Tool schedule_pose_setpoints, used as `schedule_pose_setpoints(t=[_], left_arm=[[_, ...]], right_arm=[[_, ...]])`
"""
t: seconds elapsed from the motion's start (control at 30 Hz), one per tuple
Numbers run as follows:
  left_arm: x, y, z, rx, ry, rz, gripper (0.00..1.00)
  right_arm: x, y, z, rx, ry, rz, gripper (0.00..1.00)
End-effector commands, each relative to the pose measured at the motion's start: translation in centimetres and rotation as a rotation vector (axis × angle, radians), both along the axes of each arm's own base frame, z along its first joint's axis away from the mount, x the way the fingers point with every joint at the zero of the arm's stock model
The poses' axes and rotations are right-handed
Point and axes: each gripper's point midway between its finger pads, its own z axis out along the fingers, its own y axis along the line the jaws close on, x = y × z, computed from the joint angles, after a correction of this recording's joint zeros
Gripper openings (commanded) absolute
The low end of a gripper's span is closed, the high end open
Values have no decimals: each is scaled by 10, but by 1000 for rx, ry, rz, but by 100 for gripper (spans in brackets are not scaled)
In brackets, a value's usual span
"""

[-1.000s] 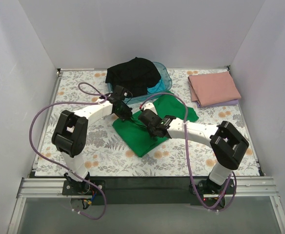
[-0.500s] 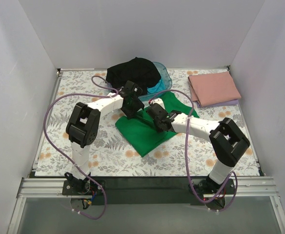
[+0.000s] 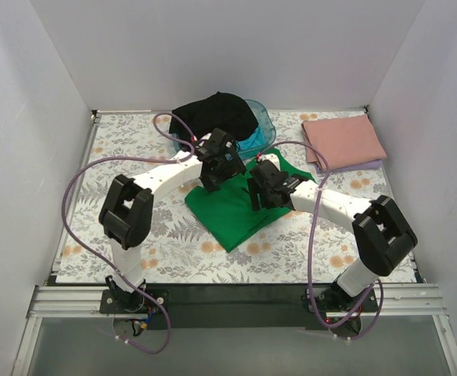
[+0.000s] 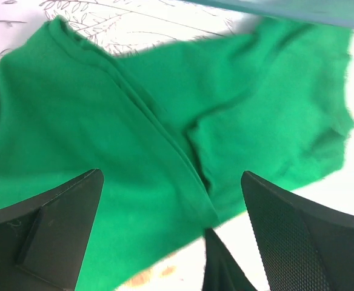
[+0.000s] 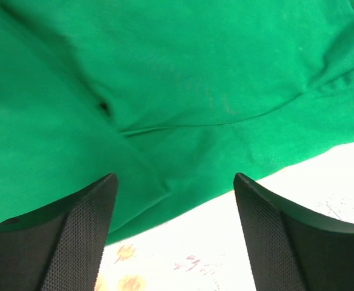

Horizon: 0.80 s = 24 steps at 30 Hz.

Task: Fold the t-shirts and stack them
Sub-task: Fold the tshirt

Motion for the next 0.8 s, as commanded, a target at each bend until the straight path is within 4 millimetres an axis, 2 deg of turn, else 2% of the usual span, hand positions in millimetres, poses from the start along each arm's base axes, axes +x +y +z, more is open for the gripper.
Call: schedule_pose_setpoints(t=[0.0, 0.03, 0.07, 0.1, 0.13, 0.17, 0.2, 0.23, 0.27, 0.33, 0.37, 0.43, 0.53, 0.6, 0.67, 0.77], left_arm=[[-5, 21, 69, -6, -143, 32, 98], [-14, 31, 82, -6, -165, 47, 98], [-17, 41, 86, 16, -181, 72, 98], [-23, 51, 89, 32, -184, 96, 98], [-31, 64, 86, 52, -181, 119, 98], [-38, 74, 104, 35, -220, 146, 98], [-42, 86, 110, 46, -243, 178, 98], [-48, 97, 110, 55, -246, 199, 98], [-60, 112, 114, 50, -263, 220, 98], [-70, 132, 110, 54, -263, 271, 98], [-75, 139, 109, 52, -265, 280, 98], [-92, 160, 99, 65, -240, 318, 98], [-107, 180, 82, 80, -198, 360, 98], [-114, 185, 70, 82, -166, 358, 98], [-114, 189, 66, 79, -150, 361, 98], [-112, 190, 59, 89, -132, 359, 98]], right_arm=[[1, 21, 31, 117, -41, 67, 86], [-1, 27, 35, 138, -46, 96, 87], [-1, 40, 42, 188, -55, 139, 90], [-1, 47, 47, 202, -68, 179, 98], [-2, 56, 51, 215, -77, 212, 98], [0, 62, 55, 222, -96, 236, 98], [5, 68, 53, 211, -106, 260, 98], [10, 75, 59, 204, -125, 282, 98], [16, 78, 50, 175, -117, 287, 98], [27, 84, 50, 153, -135, 274, 98], [31, 84, 39, 128, -119, 267, 98], [40, 82, 32, 96, -127, 236, 98], [58, 78, 18, 17, -141, 189, 98], [69, 74, 8, -20, -142, 143, 98], [78, 59, 1, -51, -139, 70, 98], [84, 45, 3, -39, -144, -4, 98]])
